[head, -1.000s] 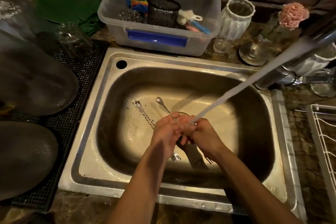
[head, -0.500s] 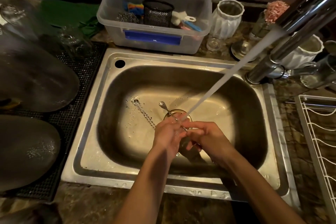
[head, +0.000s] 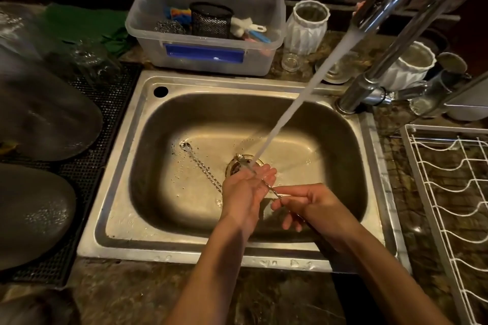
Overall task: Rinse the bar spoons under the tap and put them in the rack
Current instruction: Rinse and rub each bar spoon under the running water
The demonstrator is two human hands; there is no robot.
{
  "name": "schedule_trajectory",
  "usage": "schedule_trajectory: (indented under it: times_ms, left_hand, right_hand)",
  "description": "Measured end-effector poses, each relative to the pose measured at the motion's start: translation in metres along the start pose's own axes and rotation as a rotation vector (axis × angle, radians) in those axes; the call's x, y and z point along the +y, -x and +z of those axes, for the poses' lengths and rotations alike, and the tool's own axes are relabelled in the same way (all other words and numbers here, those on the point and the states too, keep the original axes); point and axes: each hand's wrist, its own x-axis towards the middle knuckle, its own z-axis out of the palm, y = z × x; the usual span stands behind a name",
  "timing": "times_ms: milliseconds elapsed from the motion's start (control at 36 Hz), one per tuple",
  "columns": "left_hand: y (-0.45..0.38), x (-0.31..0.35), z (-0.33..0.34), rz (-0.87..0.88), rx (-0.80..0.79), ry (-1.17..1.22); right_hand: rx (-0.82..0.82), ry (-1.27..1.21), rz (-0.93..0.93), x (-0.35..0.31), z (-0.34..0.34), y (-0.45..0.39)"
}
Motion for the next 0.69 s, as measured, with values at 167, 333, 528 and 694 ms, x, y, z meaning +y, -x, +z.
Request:
schedule_trajectory:
  times_ms: [167,333,528,694]
  left_hand:
    - [0.005,-0.002,-0.001,-0.027,-0.042,0.098]
    - [0.008,-0.003,0.000,-0.020,-0.053,0.155]
    - [0.007,0.006,-0.004,-0.008,-0.098,0.255]
    - [0.007,0.005,-0.005,-0.037,-0.171,0.260]
  right_hand:
    - [0.006,-0.010,0.025,0.004,-0.010,0.014]
    - [0.000,-0.025,0.085,0.002,-0.018,0.027]
    - [-0.022,-0.002,0.131,0.006,-0.028,0.041]
    - [0.095,-0.073,0.085,0.008,-0.027,0.045]
